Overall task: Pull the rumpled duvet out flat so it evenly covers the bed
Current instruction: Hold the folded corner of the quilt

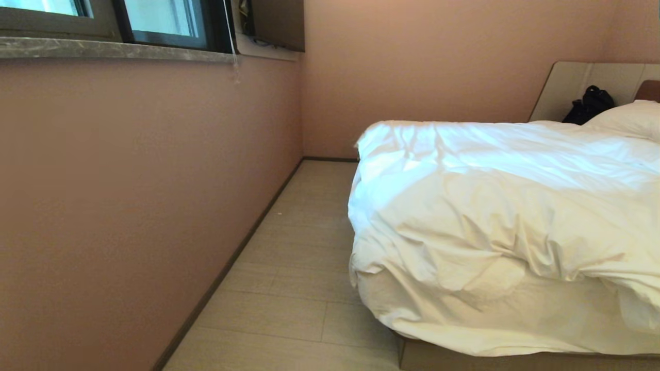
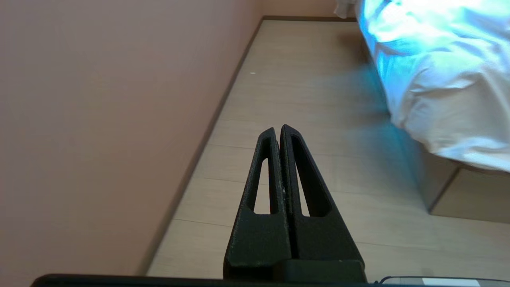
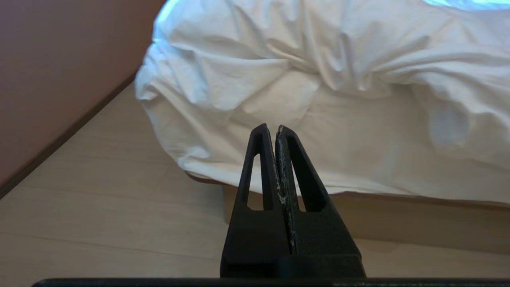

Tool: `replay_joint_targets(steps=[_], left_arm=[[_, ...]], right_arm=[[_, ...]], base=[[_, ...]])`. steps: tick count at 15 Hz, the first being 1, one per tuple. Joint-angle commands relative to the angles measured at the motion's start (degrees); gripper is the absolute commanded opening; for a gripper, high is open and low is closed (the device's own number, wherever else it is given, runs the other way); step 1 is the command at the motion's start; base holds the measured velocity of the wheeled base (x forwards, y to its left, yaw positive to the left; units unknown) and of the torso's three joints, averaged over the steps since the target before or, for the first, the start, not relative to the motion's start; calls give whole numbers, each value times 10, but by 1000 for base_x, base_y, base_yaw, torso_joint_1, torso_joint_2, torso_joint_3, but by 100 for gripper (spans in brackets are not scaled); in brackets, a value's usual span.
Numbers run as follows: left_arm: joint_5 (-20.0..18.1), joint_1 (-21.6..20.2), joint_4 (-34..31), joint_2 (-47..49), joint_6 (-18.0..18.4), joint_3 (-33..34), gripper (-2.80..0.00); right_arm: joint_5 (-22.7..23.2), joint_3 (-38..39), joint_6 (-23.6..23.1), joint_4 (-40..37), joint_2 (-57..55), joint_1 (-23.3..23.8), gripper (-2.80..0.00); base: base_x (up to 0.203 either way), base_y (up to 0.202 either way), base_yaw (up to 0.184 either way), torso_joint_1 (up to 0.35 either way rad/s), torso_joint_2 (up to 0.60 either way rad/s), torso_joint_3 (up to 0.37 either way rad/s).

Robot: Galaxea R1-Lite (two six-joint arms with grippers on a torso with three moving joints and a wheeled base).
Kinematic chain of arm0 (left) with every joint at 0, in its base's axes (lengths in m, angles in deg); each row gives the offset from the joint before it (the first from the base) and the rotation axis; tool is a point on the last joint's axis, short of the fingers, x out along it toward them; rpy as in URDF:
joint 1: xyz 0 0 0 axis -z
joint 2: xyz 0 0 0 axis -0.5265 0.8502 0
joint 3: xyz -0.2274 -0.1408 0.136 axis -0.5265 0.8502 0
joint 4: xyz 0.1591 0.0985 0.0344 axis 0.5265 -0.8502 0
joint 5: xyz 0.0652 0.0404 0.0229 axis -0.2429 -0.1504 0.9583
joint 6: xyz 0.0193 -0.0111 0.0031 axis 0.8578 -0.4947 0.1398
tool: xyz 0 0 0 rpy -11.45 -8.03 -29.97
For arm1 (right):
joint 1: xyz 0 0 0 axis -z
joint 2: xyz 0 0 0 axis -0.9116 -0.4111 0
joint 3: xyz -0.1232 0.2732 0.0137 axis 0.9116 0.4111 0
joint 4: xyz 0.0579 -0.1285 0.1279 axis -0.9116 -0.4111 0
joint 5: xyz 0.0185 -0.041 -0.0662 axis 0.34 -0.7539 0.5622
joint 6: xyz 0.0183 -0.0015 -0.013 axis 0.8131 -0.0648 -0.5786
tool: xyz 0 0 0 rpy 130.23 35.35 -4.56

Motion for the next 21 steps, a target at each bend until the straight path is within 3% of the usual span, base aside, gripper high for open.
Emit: replay_joint_targets(steps=[1, 6, 14, 21], left_arm=[[0, 0, 0, 1, 0, 0, -280], [0, 0, 1, 1, -1, 0, -280], [0, 0, 1, 1, 0, 0, -280], [0, 0, 0, 1, 0, 0, -280]], right_arm=[[0, 0, 0, 0, -1, 0, -280], [0, 0, 0, 0, -1, 0, -280], [0, 0, 0, 0, -1, 0, -280], [0, 0, 0, 0, -1, 0, -280]], base=[[0, 195, -2, 6, -1, 0], [0, 179, -1, 2, 1, 1], [0, 9, 1, 0, 1, 0], [183, -36, -4, 2, 2, 2]])
